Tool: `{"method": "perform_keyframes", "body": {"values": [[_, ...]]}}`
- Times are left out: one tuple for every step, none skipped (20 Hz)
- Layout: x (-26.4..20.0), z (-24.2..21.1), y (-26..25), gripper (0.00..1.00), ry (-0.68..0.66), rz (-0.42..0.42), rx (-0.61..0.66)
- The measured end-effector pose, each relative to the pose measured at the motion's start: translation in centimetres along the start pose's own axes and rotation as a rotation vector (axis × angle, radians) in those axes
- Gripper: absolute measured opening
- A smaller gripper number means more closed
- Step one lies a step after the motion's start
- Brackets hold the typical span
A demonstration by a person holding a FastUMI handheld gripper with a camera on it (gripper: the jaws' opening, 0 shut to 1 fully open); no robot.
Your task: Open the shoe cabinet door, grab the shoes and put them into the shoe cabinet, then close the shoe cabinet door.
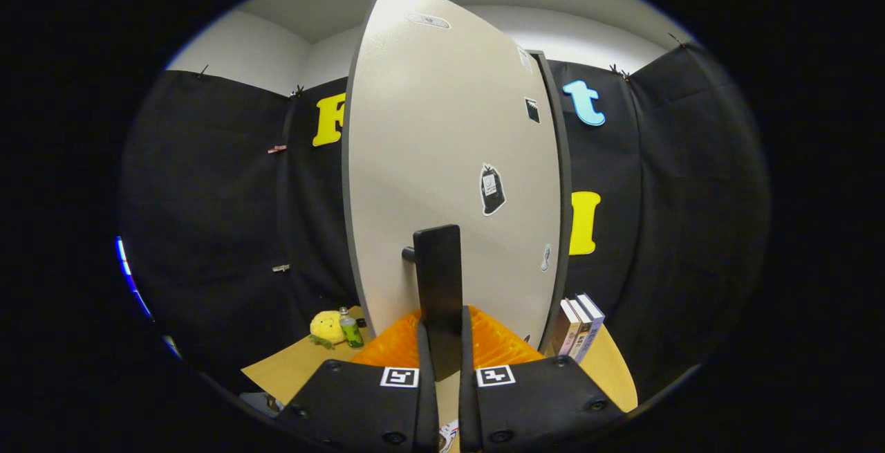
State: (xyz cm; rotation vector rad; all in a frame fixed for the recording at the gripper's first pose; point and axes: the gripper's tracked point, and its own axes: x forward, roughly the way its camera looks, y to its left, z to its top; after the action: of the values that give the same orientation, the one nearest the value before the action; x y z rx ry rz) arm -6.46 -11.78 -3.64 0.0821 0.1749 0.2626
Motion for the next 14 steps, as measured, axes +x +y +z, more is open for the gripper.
{"method": "perform_keyframes", "body": {"values": [[-0.4,0.0,-0.5,0.15,0.002,-0.008,0.003],[-0.7,0.1,-1.1,0.15,0.003,-0.019,0.004],[-1.0,0.1,-1.7,0.15,0.004,-0.032,0.005],[-1.3,0.2,-2.4,0.15,0.005,-0.050,0.007],[-1.8,0.2,-3.2,0.15,0.008,-0.073,0.010],[-2.2,0.3,-4.1,0.15,0.008,-0.101,0.015],[-2.8,0.2,-5.0,0.15,0.013,-0.129,0.024],[-3.7,0.3,-5.6,0.15,0.013,-0.149,0.033],[-4.7,0.6,-6.1,0.14,0.000,-0.168,0.032],[-5.7,1.1,-7.1,0.14,-0.018,-0.202,0.021],[-6.8,1.6,-8.0,0.14,-0.036,-0.236,0.006],[-7.8,2.1,-8.7,0.14,-0.051,-0.264,-0.006],[-9.0,2.5,-9.5,0.13,-0.066,-0.284,-0.017],[-10.2,3.0,-10.1,0.13,-0.079,-0.302,-0.026]]}}
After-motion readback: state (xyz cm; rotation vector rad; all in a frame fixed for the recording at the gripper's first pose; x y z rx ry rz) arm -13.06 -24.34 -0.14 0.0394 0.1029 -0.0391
